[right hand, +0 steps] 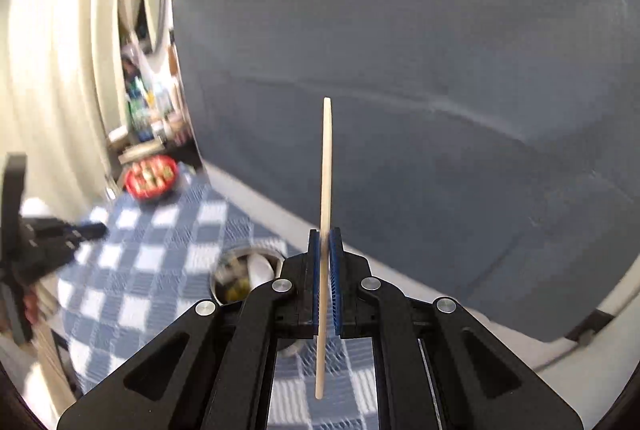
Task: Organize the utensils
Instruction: 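Lift the held chopstick with the left gripper while the right gripper lifts its chopstick, then carry the left gripper's chopstick over the black holder while the right gripper carries its own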
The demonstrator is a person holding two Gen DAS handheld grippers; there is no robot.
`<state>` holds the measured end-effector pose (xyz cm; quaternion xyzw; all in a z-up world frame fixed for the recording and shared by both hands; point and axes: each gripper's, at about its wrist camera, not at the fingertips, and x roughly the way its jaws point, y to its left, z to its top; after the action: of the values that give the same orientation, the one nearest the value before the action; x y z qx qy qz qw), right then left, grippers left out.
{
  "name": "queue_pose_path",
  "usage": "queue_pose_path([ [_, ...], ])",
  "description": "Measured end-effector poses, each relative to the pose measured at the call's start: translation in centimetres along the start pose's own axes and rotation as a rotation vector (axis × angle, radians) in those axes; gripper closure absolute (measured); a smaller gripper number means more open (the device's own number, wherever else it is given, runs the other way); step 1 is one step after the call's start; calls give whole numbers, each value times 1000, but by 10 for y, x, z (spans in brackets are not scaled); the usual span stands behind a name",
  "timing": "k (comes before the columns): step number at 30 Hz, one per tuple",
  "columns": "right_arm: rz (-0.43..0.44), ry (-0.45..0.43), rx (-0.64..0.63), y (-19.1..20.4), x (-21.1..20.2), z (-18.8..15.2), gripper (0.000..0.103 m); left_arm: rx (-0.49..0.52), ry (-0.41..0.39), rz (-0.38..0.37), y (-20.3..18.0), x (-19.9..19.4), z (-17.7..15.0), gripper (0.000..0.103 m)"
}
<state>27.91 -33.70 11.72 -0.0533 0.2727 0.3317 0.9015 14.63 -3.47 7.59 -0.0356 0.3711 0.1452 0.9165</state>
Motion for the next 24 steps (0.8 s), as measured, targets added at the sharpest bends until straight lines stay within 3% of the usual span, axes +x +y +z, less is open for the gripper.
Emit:
queue_pose_path([
  [11,33,-129,-32,6,11,27,98,-39,-91,-92,-16,18,31,98],
  [18,145,-181,-38,13,33,17,98,-67,-174,-182,-26,23,49,98],
  [24,273,-209,-20,14,53,0,98,-88,-245,-332,-42,34,62,98],
])
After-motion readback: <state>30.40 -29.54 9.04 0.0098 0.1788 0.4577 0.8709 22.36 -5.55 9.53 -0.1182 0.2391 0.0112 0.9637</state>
